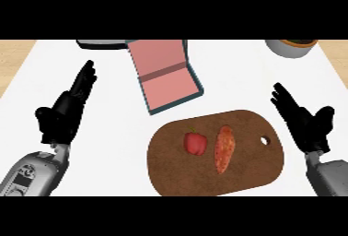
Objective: Pick the sweet potato from the cutting board and place it in the cardboard box
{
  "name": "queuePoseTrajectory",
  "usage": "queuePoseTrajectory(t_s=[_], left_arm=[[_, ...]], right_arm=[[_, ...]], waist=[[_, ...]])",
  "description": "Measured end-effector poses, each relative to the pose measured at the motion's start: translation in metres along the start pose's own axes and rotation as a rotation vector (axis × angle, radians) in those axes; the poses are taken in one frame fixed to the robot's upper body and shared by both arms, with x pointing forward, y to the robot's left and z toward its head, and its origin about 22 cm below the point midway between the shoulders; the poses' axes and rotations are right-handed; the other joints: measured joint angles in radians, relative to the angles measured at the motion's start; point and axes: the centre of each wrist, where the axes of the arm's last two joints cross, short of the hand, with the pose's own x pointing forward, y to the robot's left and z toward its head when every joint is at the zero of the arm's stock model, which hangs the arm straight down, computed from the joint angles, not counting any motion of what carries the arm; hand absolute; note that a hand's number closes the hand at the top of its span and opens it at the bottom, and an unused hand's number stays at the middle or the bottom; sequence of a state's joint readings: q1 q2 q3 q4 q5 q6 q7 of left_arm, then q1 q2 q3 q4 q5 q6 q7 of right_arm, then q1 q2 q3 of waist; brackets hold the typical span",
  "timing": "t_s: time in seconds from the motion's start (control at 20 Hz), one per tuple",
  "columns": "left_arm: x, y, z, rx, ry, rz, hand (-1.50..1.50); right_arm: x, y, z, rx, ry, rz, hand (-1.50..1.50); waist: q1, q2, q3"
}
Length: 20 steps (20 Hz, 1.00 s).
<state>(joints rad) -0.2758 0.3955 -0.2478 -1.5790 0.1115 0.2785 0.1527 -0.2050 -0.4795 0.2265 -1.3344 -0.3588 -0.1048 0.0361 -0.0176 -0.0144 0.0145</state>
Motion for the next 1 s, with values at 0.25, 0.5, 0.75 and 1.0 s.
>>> queuePoseTrajectory(t_s=[0.25, 0.5, 0.75, 1.0], left_arm=[[-0.027, 0.045, 0.011, 0.123, 0.091, -0.149, 0.0], [-0.054, 0.072, 0.025, 0.184, 0.204, -0.242, 0.0], [-0.076, 0.089, 0.04, 0.236, 0.267, -0.28, 0.0], [-0.083, 0.095, 0.039, 0.254, 0.284, -0.285, 0.0]], right_arm=[[0.003, 0.029, 0.002, 0.015, -0.103, -0.195, -1.5], [0.003, 0.025, 0.014, 0.044, -0.214, -0.154, -1.5], [-0.026, 0.029, 0.027, 0.128, -0.317, -0.104, -1.5], [-0.048, 0.011, 0.044, 0.205, -0.438, 0.095, -1.5]], waist=[[0.016, 0.007, -0.019], [0.039, 0.005, -0.018], [0.034, 0.006, -0.034], [0.022, 0.005, -0.013]])
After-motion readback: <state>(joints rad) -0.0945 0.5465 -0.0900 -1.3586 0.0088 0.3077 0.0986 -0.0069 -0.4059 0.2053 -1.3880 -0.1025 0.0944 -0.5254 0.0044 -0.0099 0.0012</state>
